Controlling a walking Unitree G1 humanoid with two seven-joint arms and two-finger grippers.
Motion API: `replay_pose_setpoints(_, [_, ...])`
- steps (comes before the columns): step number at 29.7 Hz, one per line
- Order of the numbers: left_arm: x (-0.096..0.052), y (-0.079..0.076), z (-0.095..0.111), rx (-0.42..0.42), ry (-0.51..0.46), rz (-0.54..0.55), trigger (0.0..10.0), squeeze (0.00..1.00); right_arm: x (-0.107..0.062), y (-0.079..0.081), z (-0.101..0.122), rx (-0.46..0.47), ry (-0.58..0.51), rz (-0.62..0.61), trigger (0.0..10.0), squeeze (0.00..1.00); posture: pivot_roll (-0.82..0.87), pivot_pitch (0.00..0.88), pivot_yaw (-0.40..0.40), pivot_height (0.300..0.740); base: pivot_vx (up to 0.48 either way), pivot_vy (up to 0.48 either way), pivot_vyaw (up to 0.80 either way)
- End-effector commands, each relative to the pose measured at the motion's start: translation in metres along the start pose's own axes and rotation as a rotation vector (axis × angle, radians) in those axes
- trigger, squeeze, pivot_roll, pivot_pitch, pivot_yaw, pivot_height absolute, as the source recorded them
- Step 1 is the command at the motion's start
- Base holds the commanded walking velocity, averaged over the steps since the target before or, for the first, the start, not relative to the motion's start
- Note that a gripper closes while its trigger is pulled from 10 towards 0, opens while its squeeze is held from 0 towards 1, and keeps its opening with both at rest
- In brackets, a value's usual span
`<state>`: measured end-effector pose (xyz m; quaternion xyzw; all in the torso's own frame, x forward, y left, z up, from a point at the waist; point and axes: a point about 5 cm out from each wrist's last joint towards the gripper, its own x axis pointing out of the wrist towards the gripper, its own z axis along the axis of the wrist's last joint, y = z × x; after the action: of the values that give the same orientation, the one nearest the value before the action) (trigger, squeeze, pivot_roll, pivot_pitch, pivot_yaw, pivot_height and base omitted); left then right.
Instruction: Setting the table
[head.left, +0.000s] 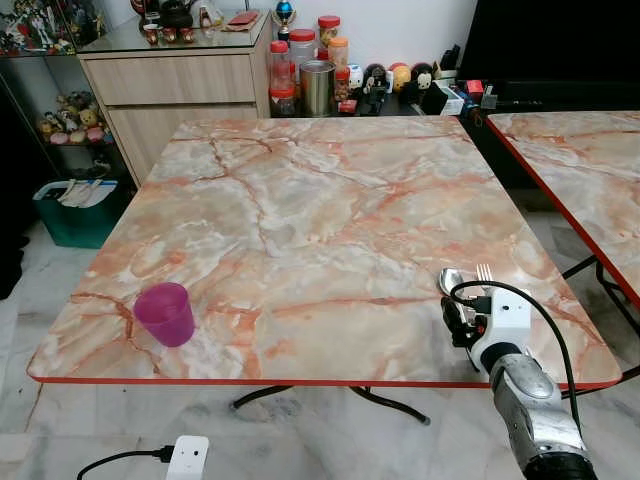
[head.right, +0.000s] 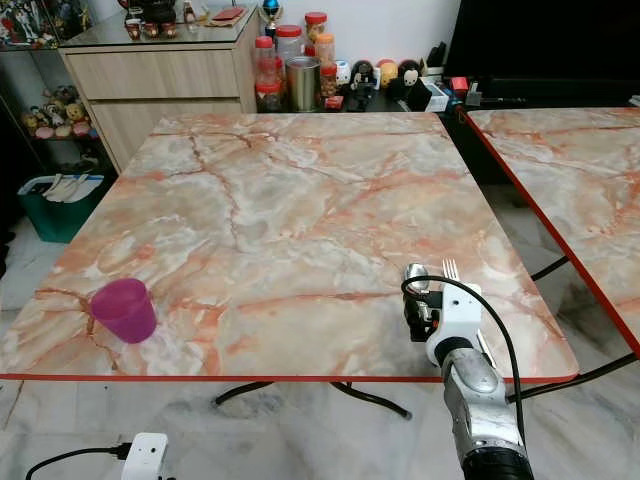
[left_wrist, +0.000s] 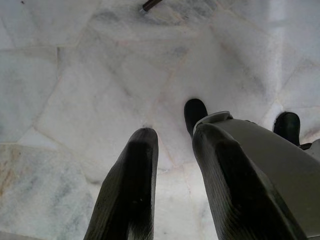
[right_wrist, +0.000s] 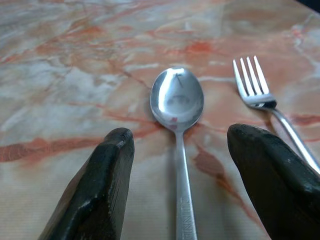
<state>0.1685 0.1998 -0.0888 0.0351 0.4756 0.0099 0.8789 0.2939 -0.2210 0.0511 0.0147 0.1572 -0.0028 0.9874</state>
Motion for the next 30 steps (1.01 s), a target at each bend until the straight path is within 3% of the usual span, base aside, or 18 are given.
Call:
replay_pose_setpoints(1, [-0.001, 0.0, -0.004, 0.007, 0.017, 0.003, 10.0, 0.0, 0.003, 0.002, 0.002, 0.012, -0.005, 0.0, 10.0, 0.0, 0.01, 0.0, 0.01, 0.736, 0.0, 0.0, 0.0])
replay_pose_setpoints(16, [0.0, 0.0, -0.003, 0.004, 0.013, 0.006, 10.0, 0.0, 0.014, 0.004, 0.019, 0.01, -0.029, 0.001, 10.0, 0.0, 0.02, 0.0, 0.007, 0.736, 0.0, 0.0, 0.0])
replay_pose_setpoints(30, [-0.001, 0.0, -0.004, 0.002, 0.021, -0.004, 10.0, 0.0, 0.013, 0.005, 0.009, 0.05, 0.015, -0.017, 10.0, 0.0, 0.02, 0.0, 0.007, 0.736, 0.0, 0.0, 0.0])
